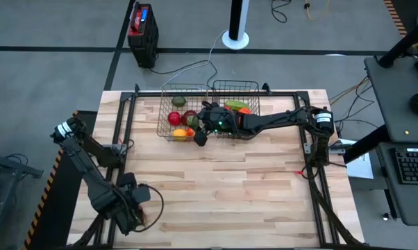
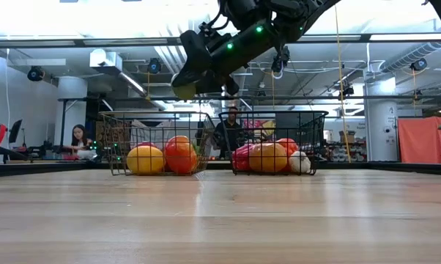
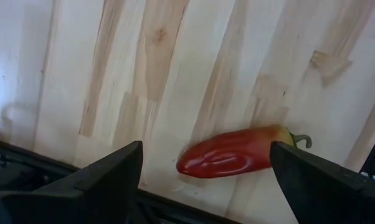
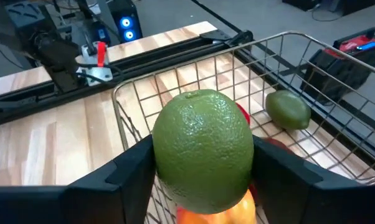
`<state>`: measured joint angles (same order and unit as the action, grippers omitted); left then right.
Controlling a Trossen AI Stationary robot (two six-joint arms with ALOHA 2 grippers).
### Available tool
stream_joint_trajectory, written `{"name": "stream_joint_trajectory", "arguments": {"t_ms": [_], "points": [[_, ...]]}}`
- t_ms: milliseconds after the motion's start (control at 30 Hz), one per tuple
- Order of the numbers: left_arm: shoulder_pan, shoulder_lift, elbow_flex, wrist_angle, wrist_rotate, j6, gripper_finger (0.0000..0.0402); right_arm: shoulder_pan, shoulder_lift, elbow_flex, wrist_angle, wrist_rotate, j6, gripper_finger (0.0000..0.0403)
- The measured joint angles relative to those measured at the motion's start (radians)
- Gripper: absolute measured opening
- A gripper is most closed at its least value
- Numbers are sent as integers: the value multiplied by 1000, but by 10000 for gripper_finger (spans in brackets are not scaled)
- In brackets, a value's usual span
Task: Sort produce into baskets
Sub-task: Put the red tomato into the silver wire basket, then put the red chili pepper into the black wire basket
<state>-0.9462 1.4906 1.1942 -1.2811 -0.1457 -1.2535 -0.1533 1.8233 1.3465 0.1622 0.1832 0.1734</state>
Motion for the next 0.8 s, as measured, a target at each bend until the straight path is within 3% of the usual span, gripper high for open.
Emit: {"name": "stream_joint_trajectory", "arguments": {"t_ms": [367,800], "points": [[-16,0,0,27,-4,-48,331,0,0,2,-37,0,2,285],[-35,0,-36,126,-31,-58,331,28,-2,2,-94,-18,-8,290]]}}
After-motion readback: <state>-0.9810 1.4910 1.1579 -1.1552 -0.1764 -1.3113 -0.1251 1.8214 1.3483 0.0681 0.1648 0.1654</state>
